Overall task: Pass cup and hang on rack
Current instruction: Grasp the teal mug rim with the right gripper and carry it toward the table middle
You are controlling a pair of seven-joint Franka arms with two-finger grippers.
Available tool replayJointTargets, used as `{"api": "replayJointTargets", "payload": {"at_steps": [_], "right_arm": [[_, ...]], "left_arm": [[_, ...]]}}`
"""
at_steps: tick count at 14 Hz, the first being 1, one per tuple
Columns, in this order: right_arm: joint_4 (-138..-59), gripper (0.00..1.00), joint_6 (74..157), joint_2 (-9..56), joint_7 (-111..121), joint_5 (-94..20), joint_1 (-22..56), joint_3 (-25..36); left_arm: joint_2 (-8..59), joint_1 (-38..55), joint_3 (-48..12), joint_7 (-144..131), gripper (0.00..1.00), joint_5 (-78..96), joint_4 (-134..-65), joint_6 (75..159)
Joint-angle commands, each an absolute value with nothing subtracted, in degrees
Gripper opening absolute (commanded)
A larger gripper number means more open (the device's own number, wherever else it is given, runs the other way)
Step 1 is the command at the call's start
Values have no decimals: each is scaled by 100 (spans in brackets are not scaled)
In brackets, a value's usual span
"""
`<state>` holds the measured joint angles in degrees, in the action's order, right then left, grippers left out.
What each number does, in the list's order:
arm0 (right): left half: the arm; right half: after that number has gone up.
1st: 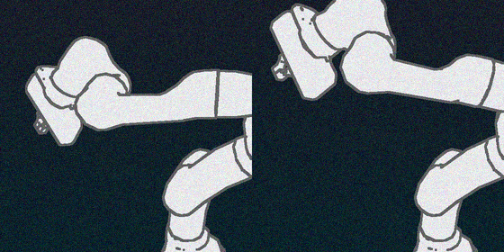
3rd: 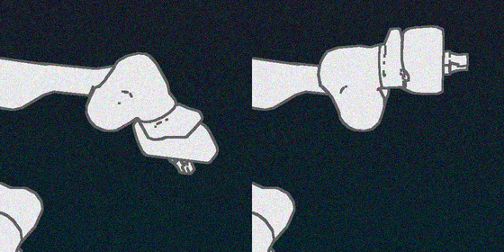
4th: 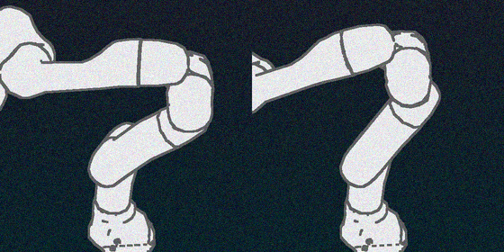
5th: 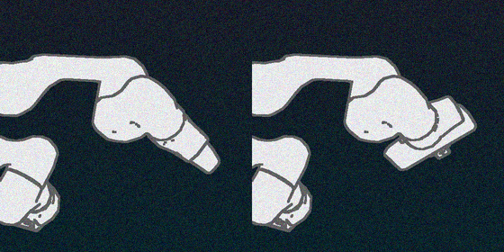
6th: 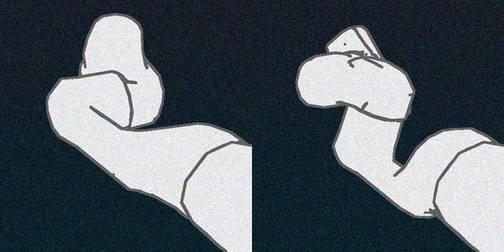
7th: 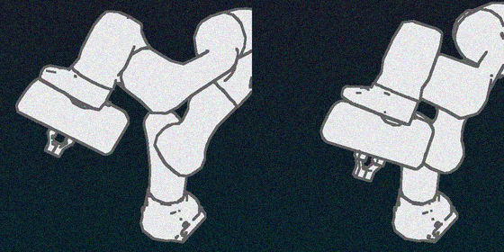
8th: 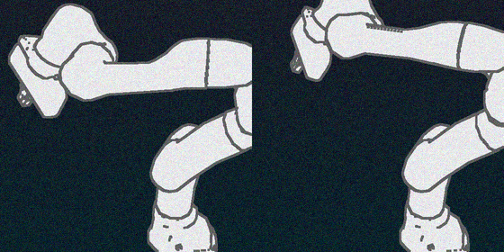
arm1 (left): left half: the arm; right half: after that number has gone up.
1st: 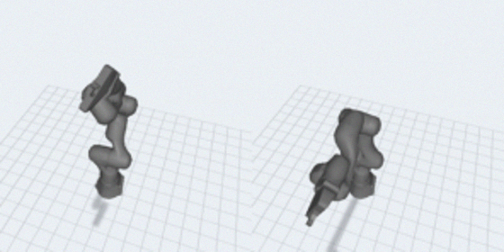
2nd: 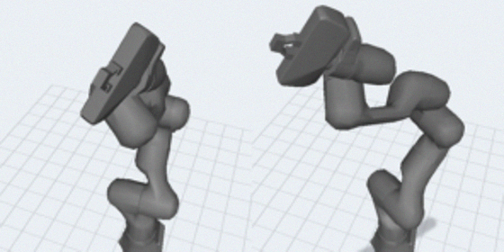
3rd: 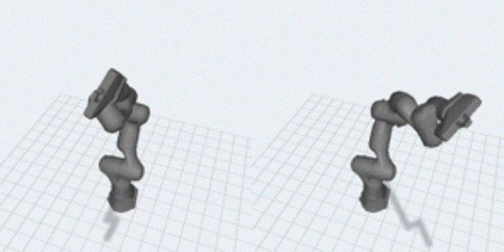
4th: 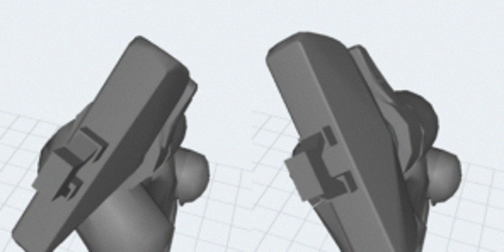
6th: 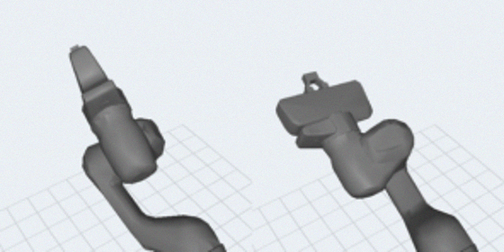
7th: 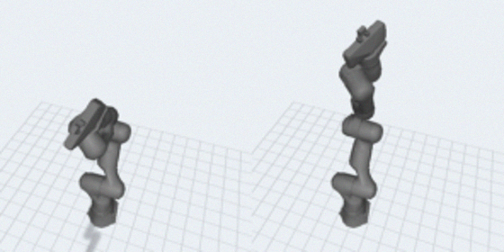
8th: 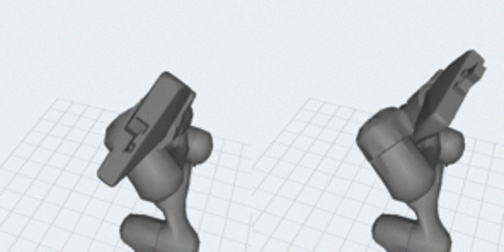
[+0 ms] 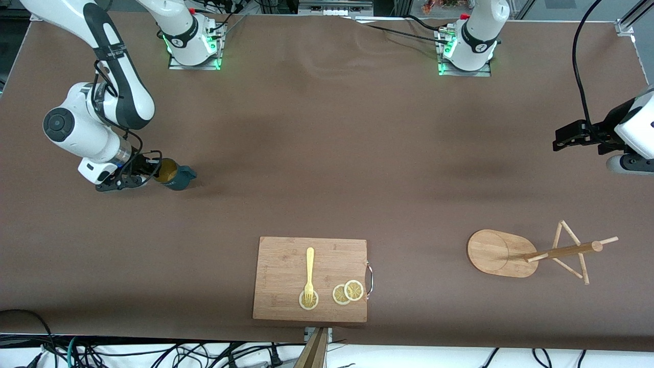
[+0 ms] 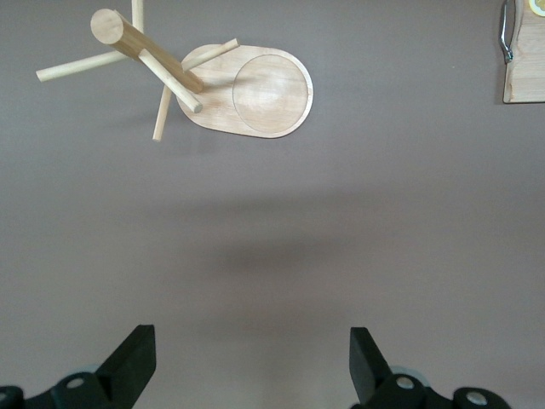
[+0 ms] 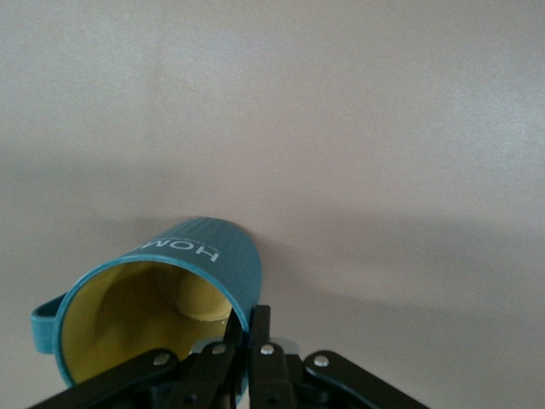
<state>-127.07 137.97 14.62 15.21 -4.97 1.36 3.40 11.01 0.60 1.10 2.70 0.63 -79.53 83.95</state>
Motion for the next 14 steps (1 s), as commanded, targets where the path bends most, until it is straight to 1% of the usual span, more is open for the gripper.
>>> {"api": "replayJointTargets", "payload": {"at_steps": [1, 3, 5, 6, 10, 12, 14], "right_arm": [[-12201, 0, 12871, 1345, 1574, -956, 123, 229], [-11841, 0, 12211, 1318, 1529, -1412, 149, 211], [-11603, 0, 11849, 1310, 1373, -2010, 149, 36], [-11506, 0, 11795, 1292, 1154, -2143, 149, -139], [-11014, 0, 11882, 1344, -901, -2153, 298, -1237], [-10750, 0, 12119, 1493, -1884, -2136, 954, -1310], [-10574, 0, 12671, 1660, -3070, -2066, 1676, -1310]], "left_arm": [[1169, 79, 123, 237, 100, 35, -7787, 8332], [1169, 70, 123, 237, 100, 35, -7787, 8341], [1169, 53, 123, 237, 100, 26, -7787, 8332], [1169, 35, 123, 246, 100, 26, -7787, 8332], [1178, 26, 141, 255, 100, 44, -7787, 8332], [1213, 44, 132, 255, 100, 44, -7787, 8332], [1213, 70, 123, 299, 100, 9, -7787, 8332]]}}
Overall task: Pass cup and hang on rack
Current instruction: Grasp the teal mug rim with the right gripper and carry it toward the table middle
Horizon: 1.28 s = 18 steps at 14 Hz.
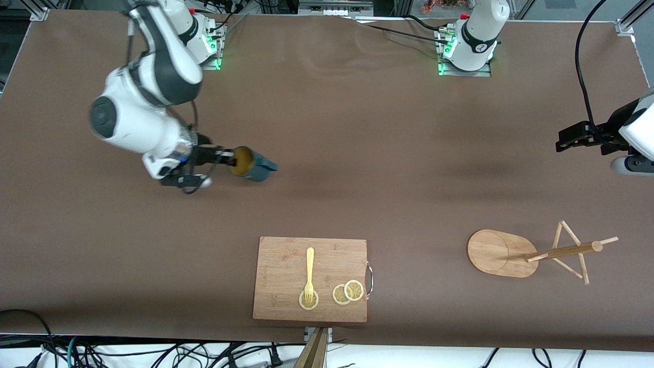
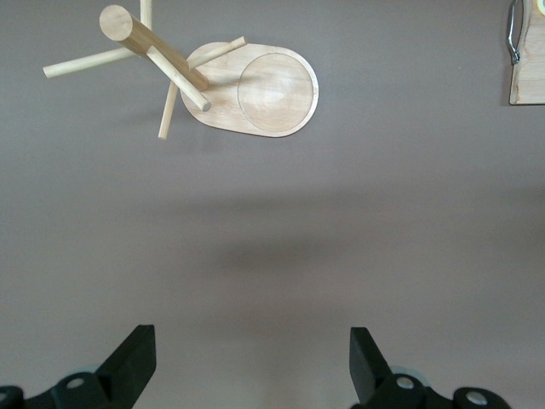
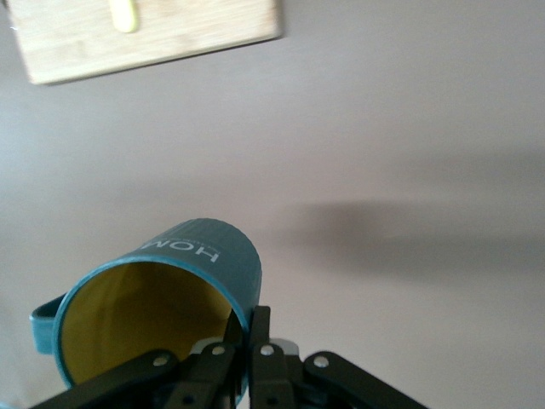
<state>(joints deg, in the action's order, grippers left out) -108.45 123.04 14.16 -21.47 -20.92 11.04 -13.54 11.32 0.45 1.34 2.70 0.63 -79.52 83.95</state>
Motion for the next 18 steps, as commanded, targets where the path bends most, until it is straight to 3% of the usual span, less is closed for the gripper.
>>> {"api": "replayJointTargets", "payload": {"at_steps": [1, 8, 13, 18], "right_arm": [[-10434, 0, 12865, 1818, -3398, -2031, 1879, -1310], [-9800, 0, 13289, 2689, -4570, -686, 2970, -1301], [-9695, 0, 13886, 3250, -4553, -536, 3252, -1283], [-9378, 0, 13852, 3638, -4561, -45, 3278, -1275]], "left_arm": [[1213, 70, 123, 308, 100, 0, -7796, 8332], [1230, 79, 97, 334, 100, 44, -7805, 8332], [1239, 97, -52, 334, 100, 44, -7883, 8323], [1239, 175, -237, 352, 100, 289, -8077, 8323]]}}
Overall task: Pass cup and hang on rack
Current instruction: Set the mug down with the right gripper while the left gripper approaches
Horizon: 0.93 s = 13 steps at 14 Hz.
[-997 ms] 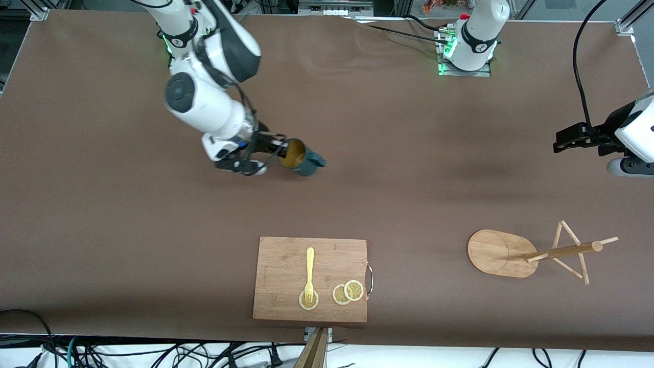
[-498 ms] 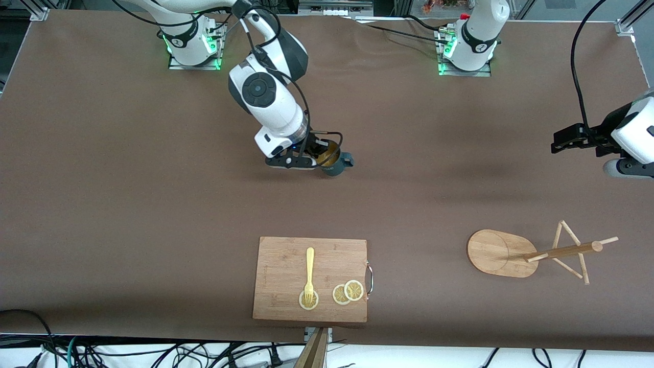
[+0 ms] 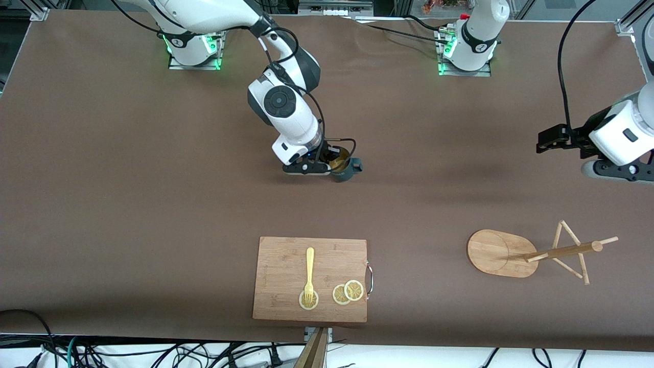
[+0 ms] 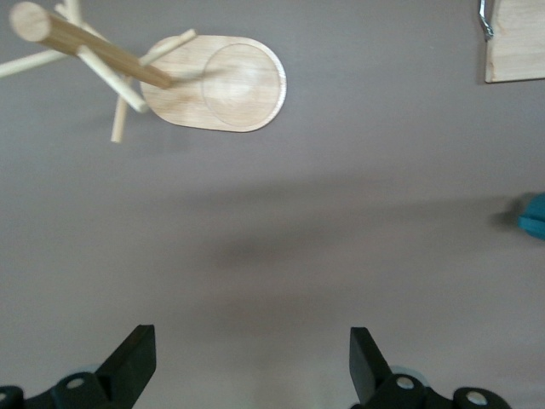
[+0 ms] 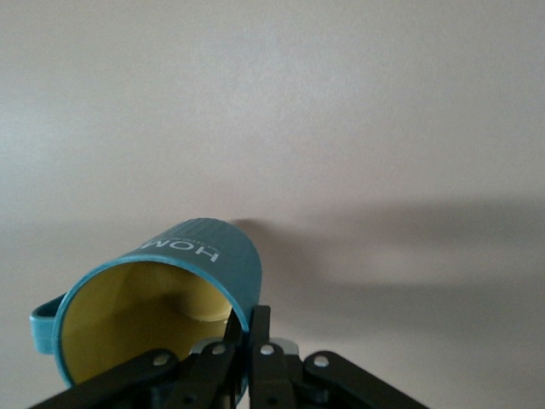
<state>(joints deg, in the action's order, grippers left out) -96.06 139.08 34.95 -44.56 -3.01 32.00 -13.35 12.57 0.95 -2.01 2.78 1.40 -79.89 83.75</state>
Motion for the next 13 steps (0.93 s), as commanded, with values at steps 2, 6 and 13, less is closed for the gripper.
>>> {"api": "replayJointTargets", "payload": {"at_steps": [2, 6, 13], "right_arm": [[-9378, 0, 13843, 3656, -4562, 9, 3278, -1283], [-9378, 0, 13843, 3805, -4562, 341, 3287, -1266], [-9272, 100, 13851, 3815, -4553, 518, 3418, -1274]], "left_arm": [[1239, 351, -298, 482, 100, 308, -8103, 8323], [1257, 360, -457, 1894, 100, 377, -8269, 8323], [1362, 360, -554, 5067, 100, 1342, -9051, 8515]]}}
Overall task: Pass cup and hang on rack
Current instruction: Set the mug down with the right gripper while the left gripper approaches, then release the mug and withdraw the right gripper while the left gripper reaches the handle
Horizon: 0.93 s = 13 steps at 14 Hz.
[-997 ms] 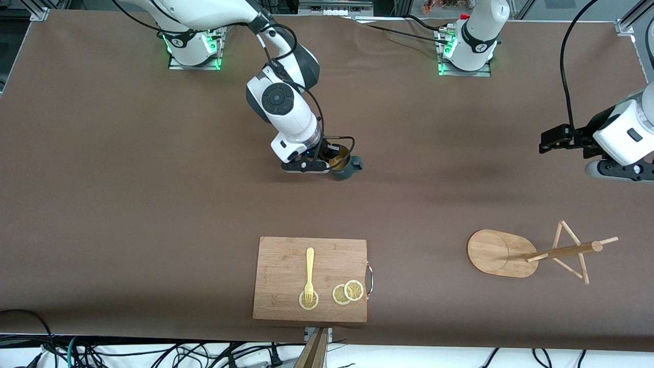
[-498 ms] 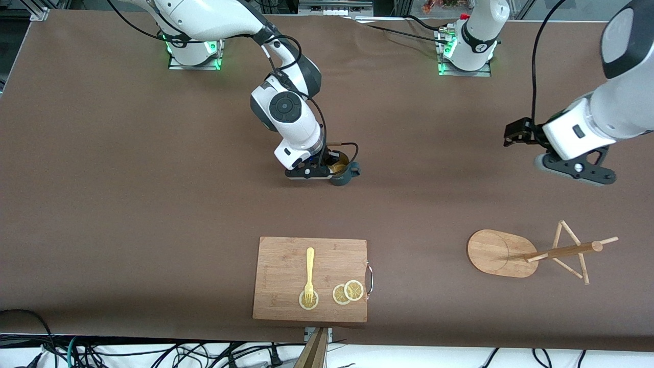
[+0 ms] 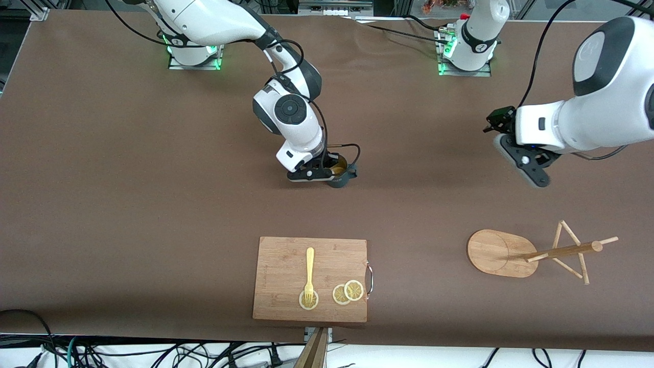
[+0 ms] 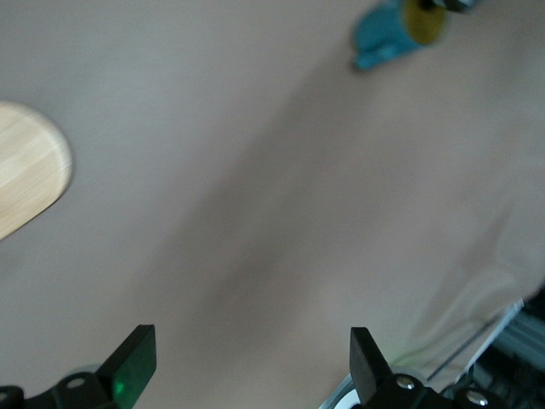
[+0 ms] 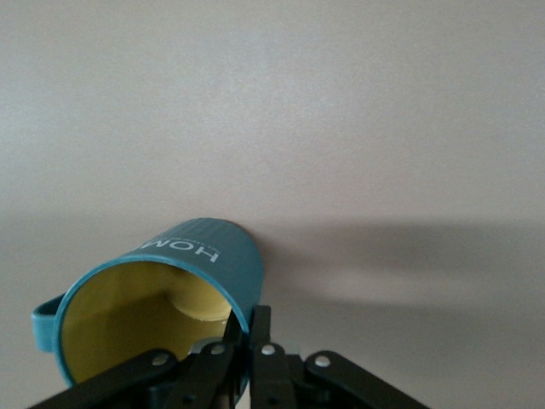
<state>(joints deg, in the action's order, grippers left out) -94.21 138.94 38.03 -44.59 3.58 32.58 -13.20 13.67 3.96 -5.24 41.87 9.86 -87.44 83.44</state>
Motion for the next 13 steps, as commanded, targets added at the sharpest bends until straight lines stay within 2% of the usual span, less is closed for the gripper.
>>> {"api": "replayJointTargets", "payload": {"at_steps": [1, 4, 8, 11, 13], "right_arm": [[-9272, 100, 13843, 3693, -4553, 475, 3384, -1274], [-9264, 100, 13414, 3306, -4465, 457, 3322, -1266], [-9264, 100, 12009, 2428, -4098, 439, 3015, -1248], [-9264, 100, 11051, 1760, -3404, 448, 2979, -758], [-9264, 100, 10392, 1390, -2833, 439, 2979, -275]], "left_arm": [[1371, 360, -554, 5350, 100, 1519, -9201, 8656], [1362, 360, -562, 6482, 100, 2019, -9806, 9515], [1362, 360, -615, 7793, 100, 2856, -10756, 10869], [1388, 369, -966, 8094, 100, 3277, -11275, 11722], [1625, 360, -1282, 8445, 100, 3322, -11312, 12311]]}}
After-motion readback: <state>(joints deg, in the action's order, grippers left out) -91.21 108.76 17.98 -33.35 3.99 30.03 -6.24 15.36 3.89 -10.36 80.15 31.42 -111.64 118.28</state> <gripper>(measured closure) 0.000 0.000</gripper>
